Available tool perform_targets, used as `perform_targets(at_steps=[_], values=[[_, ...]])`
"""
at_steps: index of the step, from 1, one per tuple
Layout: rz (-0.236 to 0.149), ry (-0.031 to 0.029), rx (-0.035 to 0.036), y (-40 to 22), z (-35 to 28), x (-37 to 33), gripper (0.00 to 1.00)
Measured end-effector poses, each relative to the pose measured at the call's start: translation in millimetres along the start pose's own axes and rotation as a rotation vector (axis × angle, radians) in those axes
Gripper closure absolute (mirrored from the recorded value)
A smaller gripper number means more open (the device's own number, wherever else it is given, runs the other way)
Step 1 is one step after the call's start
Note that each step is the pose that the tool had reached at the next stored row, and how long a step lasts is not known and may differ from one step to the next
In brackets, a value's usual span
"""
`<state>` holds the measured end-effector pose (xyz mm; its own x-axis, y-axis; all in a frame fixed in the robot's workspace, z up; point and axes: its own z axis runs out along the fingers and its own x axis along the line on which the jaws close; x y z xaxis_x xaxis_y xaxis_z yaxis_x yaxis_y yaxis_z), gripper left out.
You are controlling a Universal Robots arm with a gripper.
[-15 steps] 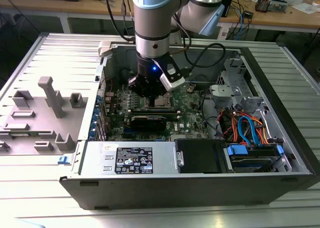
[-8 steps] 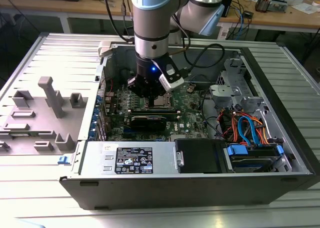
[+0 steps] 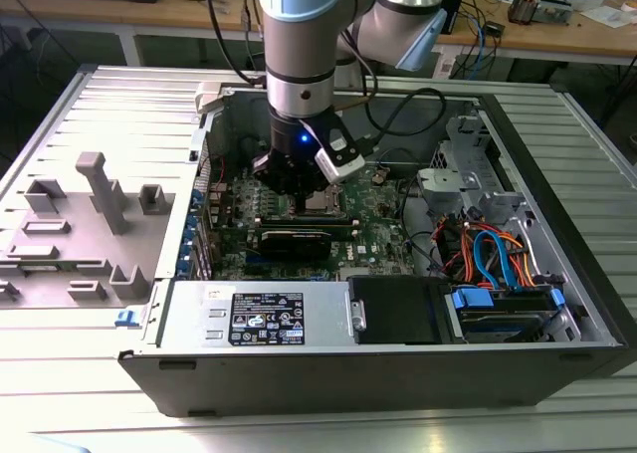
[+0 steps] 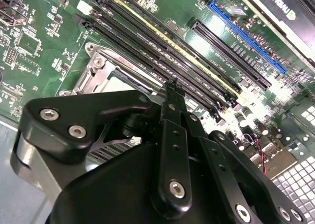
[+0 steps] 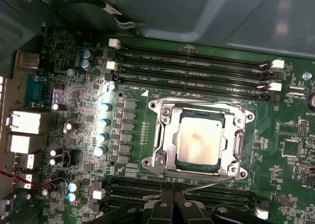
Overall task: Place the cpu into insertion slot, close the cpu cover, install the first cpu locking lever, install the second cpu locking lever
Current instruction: 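Install the second cpu locking lever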
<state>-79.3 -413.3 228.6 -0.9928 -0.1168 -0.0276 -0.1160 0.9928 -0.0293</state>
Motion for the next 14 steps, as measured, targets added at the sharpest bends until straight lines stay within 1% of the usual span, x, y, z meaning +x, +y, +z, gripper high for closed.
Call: perform_targets(at_steps=[4,6,9,11,13,14], values=[[0.0,-0.0004,-0.0003,0.2,1.5,0.8,0.89],[0.0,-0.0005,-0.0018,0.2,3.4,1.0,0.89],[0.0,-0.0008,-0.0037,0.5,7.9,2.3,0.89],[0.0,-0.0008,-0.004,0.7,9.3,4.5,0.89],[0.0,-0.0013,-0.0065,0.8,10.0,4.7,0.89],[0.0,-0.0013,-0.0067,0.8,10.0,4.8,0.89]])
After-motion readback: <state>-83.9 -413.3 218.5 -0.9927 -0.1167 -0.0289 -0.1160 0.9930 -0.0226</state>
